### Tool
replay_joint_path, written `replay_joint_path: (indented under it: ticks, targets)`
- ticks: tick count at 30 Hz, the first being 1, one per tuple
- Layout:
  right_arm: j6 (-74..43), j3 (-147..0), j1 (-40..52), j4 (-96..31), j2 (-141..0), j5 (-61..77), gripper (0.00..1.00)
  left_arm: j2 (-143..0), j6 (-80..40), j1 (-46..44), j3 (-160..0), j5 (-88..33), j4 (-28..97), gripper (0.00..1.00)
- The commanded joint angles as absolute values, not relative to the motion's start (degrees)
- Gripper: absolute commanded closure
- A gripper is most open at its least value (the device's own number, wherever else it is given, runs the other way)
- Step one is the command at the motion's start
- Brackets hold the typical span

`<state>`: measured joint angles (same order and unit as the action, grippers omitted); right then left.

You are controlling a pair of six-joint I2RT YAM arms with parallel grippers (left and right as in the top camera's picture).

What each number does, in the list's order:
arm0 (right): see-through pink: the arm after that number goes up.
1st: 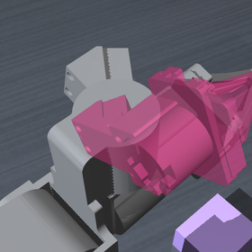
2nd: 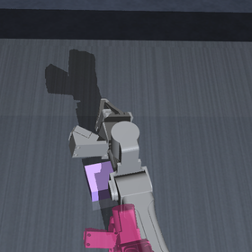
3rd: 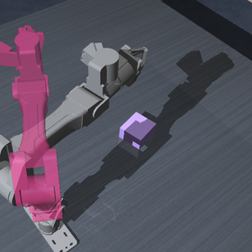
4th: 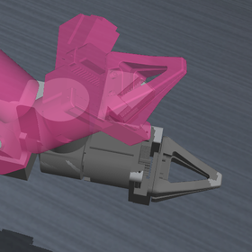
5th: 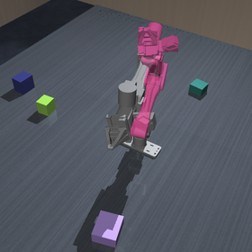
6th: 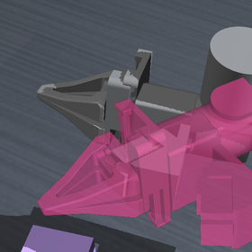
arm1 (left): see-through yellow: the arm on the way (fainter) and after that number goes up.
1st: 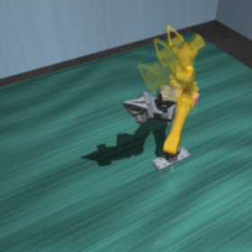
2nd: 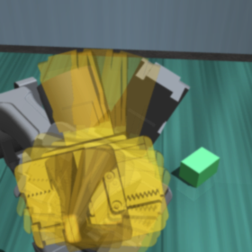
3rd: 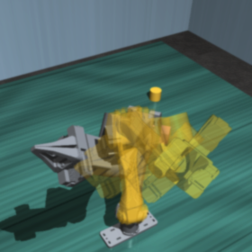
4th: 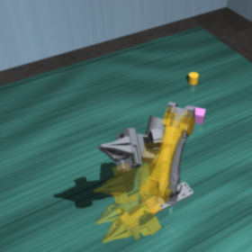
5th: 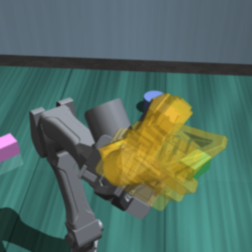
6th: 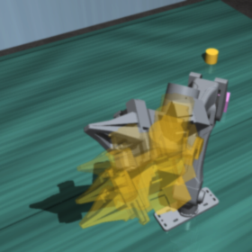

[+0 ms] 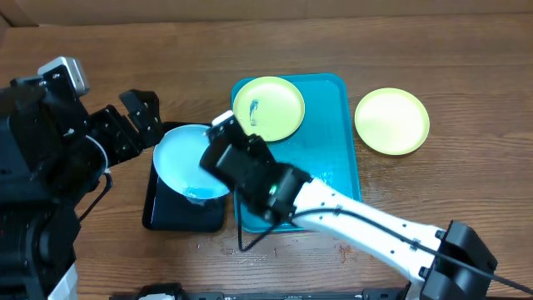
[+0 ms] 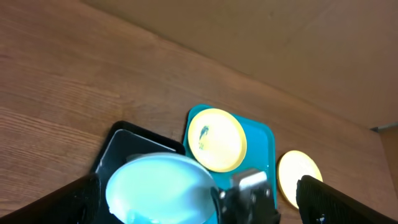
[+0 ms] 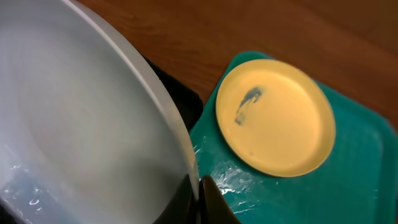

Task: Clean dirty plates on tray and stack at the side
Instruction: 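Lift the light blue plate with the right gripper over the black tray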

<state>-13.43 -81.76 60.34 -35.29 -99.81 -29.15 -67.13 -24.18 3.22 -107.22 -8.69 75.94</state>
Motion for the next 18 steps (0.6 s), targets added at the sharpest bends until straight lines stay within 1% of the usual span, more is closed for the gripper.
replay_joint_path:
  ticks: [1,6,11,15,18]
  targets:
    - [-11.2,-83.02,64.29,-34.7,-97.73,-43.88,0.96,-66.89,-23.53,3.36,-107.85,-6.87,76.14,0.0]
    - [-6.68,-83.02,69.63,-34.06,-95.61,-52.01,0.96,-67.85,-23.53,3.36,-107.83,-6.87,76.18,0.0]
    - [-3.51,-83.02,72.97,-32.56,-95.09,-58.0,0.96,-69.47,-23.53,3.36,-107.83,-6.9,76.27,0.0]
    - [2.04,-83.02,74.96,-30.13,-95.09,-59.61,0.96,-71.18,-23.53,3.36,-107.83,-6.87,76.47,0.0]
    - [2.35,-83.02,75.61,-29.54,-95.09,-60.6,0.96,-72.03,-23.53,3.36,-107.83,-6.87,76.42,0.0]
